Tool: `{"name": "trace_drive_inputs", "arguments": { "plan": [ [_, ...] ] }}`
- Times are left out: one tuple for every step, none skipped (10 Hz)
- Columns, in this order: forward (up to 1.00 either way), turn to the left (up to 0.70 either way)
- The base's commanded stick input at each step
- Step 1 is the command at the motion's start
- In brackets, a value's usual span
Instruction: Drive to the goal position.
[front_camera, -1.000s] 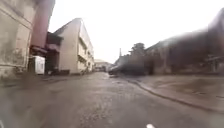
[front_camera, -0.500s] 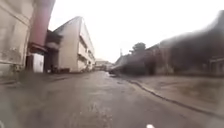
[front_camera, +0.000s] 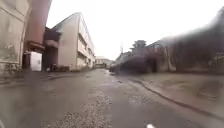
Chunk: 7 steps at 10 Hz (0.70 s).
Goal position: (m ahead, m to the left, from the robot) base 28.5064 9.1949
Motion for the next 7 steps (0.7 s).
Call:
{"name": "trace_drive_inputs", "arguments": {
  "plan": [
    [0.5, 0.08],
    [0.5, 0.08],
    [0.5, 0.08],
    [0.5, 0.08],
    [0.5, 0.08],
    [0.5, 0.08],
    [0.5, 0.08]
  ]
}}
